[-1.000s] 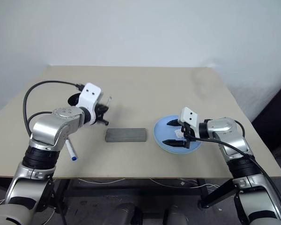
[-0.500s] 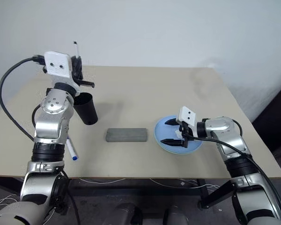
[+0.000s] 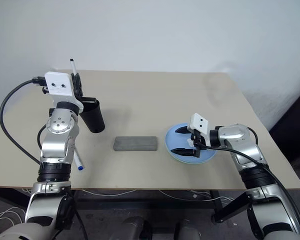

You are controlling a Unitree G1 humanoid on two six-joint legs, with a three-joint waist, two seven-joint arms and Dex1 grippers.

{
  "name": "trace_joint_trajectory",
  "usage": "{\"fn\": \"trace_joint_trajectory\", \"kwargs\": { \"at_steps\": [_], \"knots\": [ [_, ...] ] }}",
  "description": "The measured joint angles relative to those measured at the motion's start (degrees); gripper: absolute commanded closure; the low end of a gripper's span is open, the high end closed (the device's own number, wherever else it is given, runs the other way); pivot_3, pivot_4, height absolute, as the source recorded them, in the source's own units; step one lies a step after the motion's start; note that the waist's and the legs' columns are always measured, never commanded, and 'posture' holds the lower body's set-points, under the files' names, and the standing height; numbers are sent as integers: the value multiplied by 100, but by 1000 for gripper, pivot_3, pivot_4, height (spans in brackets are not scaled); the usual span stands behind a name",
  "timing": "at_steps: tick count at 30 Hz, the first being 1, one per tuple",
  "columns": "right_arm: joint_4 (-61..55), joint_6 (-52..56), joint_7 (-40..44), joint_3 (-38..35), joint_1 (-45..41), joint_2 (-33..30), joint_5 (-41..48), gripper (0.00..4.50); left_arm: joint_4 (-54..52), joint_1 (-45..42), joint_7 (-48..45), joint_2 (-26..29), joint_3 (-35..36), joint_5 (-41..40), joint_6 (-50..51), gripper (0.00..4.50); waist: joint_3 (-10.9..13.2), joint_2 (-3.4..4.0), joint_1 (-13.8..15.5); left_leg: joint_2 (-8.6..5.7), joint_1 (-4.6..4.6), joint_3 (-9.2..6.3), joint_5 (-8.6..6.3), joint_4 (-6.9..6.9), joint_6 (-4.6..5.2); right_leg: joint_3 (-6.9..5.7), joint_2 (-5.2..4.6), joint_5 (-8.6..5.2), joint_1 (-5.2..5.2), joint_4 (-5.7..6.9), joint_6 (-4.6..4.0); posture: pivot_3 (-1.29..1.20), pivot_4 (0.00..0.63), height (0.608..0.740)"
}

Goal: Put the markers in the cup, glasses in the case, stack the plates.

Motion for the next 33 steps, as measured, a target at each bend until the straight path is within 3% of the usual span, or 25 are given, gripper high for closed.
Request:
{"fn": "trace_joint_trajectory", "kwargs": {
  "at_steps": [33],
  "knots": [
    [-98,149,-52,-2,62,-11,5,0,2537,-219,178,-75,1,300,-1501,4479,-2,-3,1,1,-3,-2,-2,0,3,-6,-7,4,-2,0,-2,0,0,701]
  ]
}}
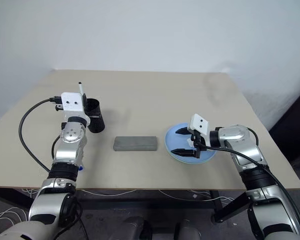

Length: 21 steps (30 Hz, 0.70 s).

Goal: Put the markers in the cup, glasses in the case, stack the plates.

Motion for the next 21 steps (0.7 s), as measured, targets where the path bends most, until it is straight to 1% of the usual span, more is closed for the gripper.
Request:
{"fn": "trace_joint_trajectory", "kwargs": {
  "at_steps": [2,3,5,10,17,21],
  "knots": [
    [1,-3,-2,0,0,0,0,0,57,-15,-5,18,0,2,-39,4479,0,0,0,0,0,-1,0,0,0,0,0,0,0,0,0,0,0,701],
    [2,-4,-3,0,0,0,0,0,74,-23,-7,31,0,5,-55,3917,0,0,-1,0,0,0,0,0,0,0,0,0,-1,0,0,0,0,701],
    [2,-5,-4,0,0,1,0,0,102,-48,-8,47,0,13,-59,3340,0,0,-1,0,0,0,0,0,0,0,0,0,-1,0,0,0,0,701],
    [2,-5,-20,0,0,9,0,0,101,-52,-12,78,5,20,-61,1625,0,0,0,0,0,-1,0,0,0,0,0,0,0,0,0,0,0,701],
    [-1,-3,-35,0,0,11,1,0,-120,-52,-74,78,4,11,136,1625,0,-1,-1,0,-1,-1,0,0,0,0,0,0,-1,0,0,0,0,701],
    [-17,9,-55,0,20,11,5,0,-656,-51,-134,107,7,-45,512,1625,0,-1,-2,0,-2,-1,0,0,0,0,0,0,-1,0,0,0,0,701]
  ]
}}
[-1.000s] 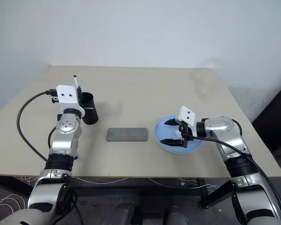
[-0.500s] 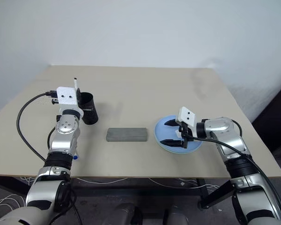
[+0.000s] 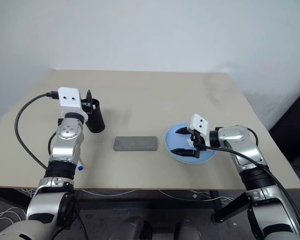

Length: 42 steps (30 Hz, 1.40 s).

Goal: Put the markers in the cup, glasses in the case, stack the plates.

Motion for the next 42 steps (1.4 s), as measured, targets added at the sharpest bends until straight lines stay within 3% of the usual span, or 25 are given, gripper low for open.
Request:
{"fn": "trace_joint_trajectory", "kwargs": {
  "at_steps": [4,12,18,26,42],
  "knots": [
    [-19,32,-3,-1,93,-1,6,0,-1008,-2,76,123,275,-159,1538,1625,0,0,-5,1,0,-2,0,0,-1,0,4,-1,0,1,2,0,0,701],
    [-56,43,-2,0,109,11,8,0,-2989,-398,193,330,1261,-937,6885,1625,2,-6,-29,0,3,-7,20,6,-32,-3,15,-18,7,6,30,0,0,701],
    [-52,40,2,21,101,63,7,0,-3560,-476,243,178,1496,-912,9057,1625,2,-6,-41,-2,8,-7,32,-1,-52,2,17,-20,2,11,32,0,0,701],
    [-3,36,58,38,84,92,7,0,-3599,-174,539,-308,1854,-874,9381,1625,2,-8,-50,0,11,-8,39,-13,-64,8,13,-16,-3,11,26,0,0,701],
    [0,21,111,38,84,72,-3,0,-3279,211,1197,-309,2242,-1026,9381,1625,2,-9,-47,0,9,-10,20,-17,-34,9,9,-13,-8,10,22,0,0,701]
  ]
}}
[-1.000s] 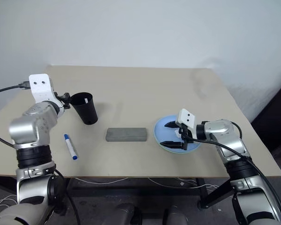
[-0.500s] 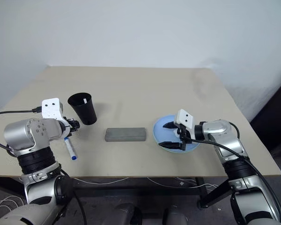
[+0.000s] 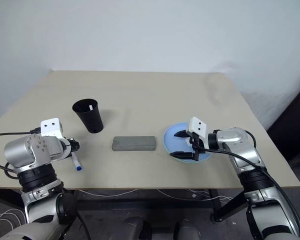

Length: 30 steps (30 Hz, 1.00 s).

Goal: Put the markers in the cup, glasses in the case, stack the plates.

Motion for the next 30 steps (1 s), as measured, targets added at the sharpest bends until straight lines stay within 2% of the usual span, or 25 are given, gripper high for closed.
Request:
{"fn": "trace_joint_trajectory", "kwargs": {
  "at_steps": [9,18,23,30],
  "knots": [
    [-1,-3,2,0,1,0,-1,0,10,-1,623,-232,209,-344,0,1625,-1,-3,-2,-1,0,1,0,-1,0,1,-1,1,0,0,0,0,0,701],
    [-10,-6,-9,3,5,3,-1,0,-293,-41,1638,-761,544,-678,-2,1625,-2,-4,2,-1,0,0,0,-1,0,0,-3,1,2,-1,0,0,0,701],
    [-25,-6,-25,3,22,3,-1,0,-306,-40,2132,-798,596,-1129,0,1625,-2,-4,4,-1,0,-1,0,-1,0,-1,-3,1,2,-1,0,0,0,701],
    [-94,-5,-58,3,80,3,1,0,-305,92,2956,-738,591,-2194,0,1625,-2,-5,8,-1,0,-1,0,-1,0,1,-2,1,1,-1,0,0,0,701]
  ]
}}
